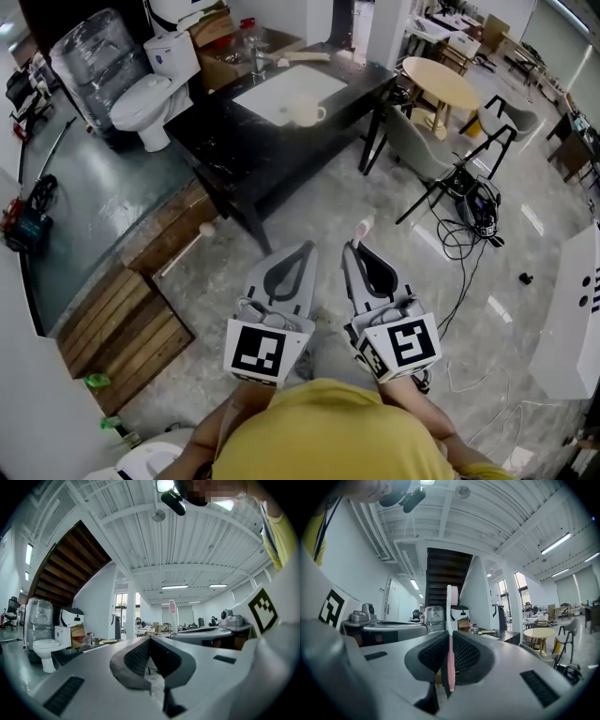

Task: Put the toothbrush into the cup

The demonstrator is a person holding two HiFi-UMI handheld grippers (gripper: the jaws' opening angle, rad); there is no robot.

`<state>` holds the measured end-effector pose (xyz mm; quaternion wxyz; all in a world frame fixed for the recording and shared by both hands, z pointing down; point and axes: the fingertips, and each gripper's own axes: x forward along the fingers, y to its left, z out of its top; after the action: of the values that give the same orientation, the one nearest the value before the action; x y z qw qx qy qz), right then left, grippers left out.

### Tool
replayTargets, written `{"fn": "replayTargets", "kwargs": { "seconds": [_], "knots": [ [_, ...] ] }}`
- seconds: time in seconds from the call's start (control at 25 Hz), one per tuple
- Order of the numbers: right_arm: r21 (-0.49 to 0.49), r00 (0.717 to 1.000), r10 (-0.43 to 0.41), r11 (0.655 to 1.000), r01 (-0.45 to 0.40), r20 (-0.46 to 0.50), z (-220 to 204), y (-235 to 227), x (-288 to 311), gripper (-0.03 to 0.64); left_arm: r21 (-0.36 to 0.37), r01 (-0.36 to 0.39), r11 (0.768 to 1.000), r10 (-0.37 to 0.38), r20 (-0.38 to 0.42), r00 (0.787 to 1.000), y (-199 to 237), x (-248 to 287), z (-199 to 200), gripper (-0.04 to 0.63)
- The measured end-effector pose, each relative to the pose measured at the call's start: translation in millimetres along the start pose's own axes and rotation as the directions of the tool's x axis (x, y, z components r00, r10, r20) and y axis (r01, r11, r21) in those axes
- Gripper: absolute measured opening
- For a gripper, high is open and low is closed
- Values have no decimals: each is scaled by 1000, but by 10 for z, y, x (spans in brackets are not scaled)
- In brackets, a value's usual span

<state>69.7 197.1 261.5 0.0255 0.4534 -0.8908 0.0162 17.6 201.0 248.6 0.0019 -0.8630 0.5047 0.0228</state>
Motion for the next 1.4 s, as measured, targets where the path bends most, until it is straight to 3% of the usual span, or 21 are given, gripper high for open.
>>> {"fn": "replayTargets", "kwargs": {
  "seconds": [0.68, 1.4],
  "knots": [
    [-5, 998, 55, 998, -55, 13, -16, -991, 1090, 38, 11, -48, 999, 48, -7, 999, 539, 1327, -188, 11],
    [13, 997, 75, 997, -75, -22, -114, -1544, 1938, 38, -4, -94, 996, 94, -30, 995, 1245, 2133, -301, 11]
  ]
}}
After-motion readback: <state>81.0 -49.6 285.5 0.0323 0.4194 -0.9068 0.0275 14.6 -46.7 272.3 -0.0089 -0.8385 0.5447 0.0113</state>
